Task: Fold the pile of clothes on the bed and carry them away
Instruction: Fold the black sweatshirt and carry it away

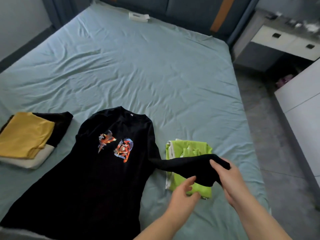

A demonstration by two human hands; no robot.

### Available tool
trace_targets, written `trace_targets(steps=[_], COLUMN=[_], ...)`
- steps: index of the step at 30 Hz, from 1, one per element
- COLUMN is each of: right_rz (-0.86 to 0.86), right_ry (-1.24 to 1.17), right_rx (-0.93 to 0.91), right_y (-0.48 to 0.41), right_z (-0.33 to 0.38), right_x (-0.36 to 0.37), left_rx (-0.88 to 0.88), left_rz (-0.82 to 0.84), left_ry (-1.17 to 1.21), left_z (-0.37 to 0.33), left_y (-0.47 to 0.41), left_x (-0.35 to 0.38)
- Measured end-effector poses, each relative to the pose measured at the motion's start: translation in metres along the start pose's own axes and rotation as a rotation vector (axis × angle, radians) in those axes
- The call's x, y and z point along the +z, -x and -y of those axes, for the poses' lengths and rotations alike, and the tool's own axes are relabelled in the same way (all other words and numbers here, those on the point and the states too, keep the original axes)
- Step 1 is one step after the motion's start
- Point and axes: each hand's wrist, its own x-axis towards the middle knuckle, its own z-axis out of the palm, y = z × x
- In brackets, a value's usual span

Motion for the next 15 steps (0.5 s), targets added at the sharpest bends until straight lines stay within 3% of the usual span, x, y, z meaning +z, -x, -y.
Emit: trace_targets(steps=[6,9,15], right_rz=[-0.084,-0.081,0.122], right_ry=[0.145,0.167,0.074], right_rx=[-0.216,-0.155,0.076], right_y=[-0.031,-0.071,-0.139], right_z=[0.038,0.051,0.064], right_x=[-0.069,-0.109,-0.186], left_rx=[-0.012,0.023,0.177], left_rz=[0.004,-0.004,-0.094], left_ry=[-0.244,-0.422,-0.891], left_z=[-0.008,-0.017,-0.038], left_y=[-0.022,-0.052,-0.123], left_x=[0.034,0.059,0.135])
